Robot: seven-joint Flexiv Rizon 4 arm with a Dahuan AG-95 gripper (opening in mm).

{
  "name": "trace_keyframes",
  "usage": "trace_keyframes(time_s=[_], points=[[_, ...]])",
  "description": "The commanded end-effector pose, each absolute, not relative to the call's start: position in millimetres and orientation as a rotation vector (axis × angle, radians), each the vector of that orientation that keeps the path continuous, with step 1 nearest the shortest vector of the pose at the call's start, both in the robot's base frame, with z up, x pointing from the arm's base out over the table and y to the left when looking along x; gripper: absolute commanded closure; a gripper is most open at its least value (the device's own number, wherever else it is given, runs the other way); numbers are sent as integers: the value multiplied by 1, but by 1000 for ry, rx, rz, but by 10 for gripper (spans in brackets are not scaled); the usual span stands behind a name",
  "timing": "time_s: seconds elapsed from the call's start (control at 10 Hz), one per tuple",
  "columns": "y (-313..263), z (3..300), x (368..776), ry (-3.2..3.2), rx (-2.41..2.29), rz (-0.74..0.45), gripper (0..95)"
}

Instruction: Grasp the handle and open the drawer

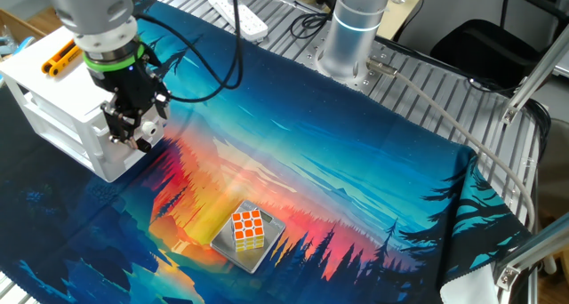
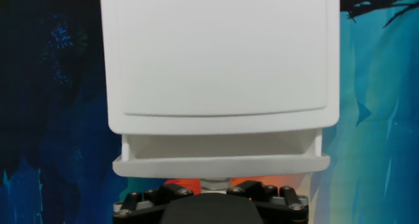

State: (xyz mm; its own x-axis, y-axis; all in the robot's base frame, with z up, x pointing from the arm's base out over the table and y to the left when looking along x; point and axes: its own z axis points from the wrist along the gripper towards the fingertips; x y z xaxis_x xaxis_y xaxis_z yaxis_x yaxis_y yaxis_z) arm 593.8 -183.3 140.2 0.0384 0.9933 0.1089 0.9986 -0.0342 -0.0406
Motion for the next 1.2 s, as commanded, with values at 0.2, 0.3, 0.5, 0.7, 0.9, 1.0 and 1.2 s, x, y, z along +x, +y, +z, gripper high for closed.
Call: trace_keyframes(time_s=[0.2,0.3,0.5,0.7,0.9,1.0,1.2], points=[[-182,139,593,-2136,-2163,-77,380],[-182,139,593,-2149,-2158,-71,380],[-182,138,593,-2148,-2160,-64,380],[-182,138,593,-2191,-2141,-48,380],[-182,138,593,-2204,-2138,-44,380],[-182,138,593,-2205,-2142,-38,380],[-182,138,593,-2197,-2158,-26,380]])
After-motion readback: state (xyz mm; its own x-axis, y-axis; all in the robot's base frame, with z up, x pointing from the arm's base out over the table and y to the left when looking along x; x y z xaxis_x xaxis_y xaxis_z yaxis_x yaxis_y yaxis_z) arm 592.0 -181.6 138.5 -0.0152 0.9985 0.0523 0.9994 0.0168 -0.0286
